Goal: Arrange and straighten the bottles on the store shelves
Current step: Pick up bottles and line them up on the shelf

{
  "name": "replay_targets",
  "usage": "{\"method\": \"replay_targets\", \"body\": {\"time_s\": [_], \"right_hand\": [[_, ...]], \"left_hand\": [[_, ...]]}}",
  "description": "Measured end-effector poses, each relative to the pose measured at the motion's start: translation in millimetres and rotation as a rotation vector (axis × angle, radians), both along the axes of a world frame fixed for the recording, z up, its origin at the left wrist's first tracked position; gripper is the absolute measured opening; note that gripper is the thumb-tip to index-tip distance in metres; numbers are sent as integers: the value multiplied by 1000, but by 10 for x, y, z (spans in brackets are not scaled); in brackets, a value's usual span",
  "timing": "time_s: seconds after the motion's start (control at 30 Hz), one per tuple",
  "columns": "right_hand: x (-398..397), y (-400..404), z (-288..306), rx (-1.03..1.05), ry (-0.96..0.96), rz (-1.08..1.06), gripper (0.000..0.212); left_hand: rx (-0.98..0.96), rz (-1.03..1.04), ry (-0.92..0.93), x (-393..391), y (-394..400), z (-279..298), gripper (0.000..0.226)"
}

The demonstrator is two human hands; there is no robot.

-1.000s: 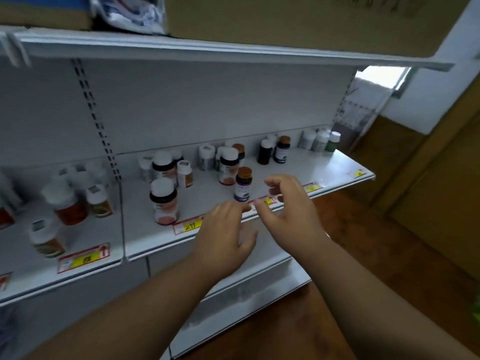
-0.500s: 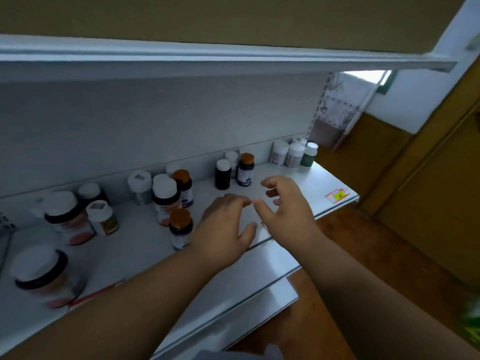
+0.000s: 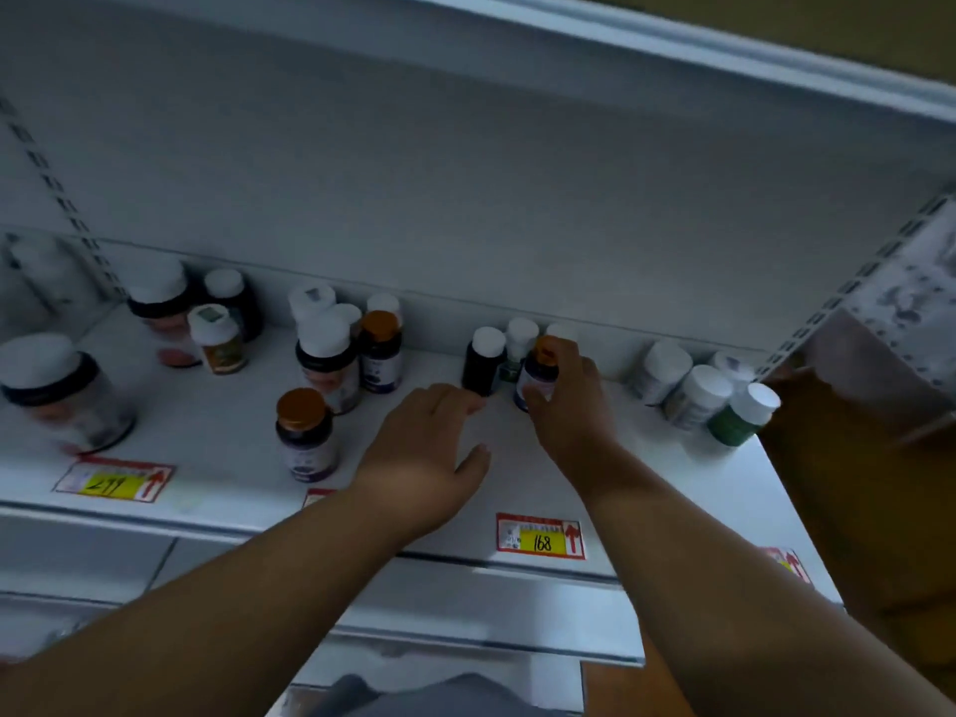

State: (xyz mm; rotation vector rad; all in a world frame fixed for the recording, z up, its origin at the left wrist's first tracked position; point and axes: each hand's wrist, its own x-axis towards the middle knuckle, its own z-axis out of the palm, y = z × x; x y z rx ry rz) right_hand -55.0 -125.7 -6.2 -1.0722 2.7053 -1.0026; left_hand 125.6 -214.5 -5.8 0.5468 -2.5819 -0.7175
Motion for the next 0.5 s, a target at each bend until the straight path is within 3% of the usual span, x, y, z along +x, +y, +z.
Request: {"method": "replay_targets", "body": {"time_s": [0.13, 0.33, 0.5], "right_hand": [[-123, -42, -72, -56, 5, -10, 34], [326, 43, -65, -199, 18, 141, 42], [983, -204, 34, -199, -152, 331, 45]], "left_hand": [[-106, 51, 11, 184, -82, 13, 47], [-285, 245, 204, 563, -259, 158, 34], [-334, 287, 111, 881, -595, 186, 52]]}}
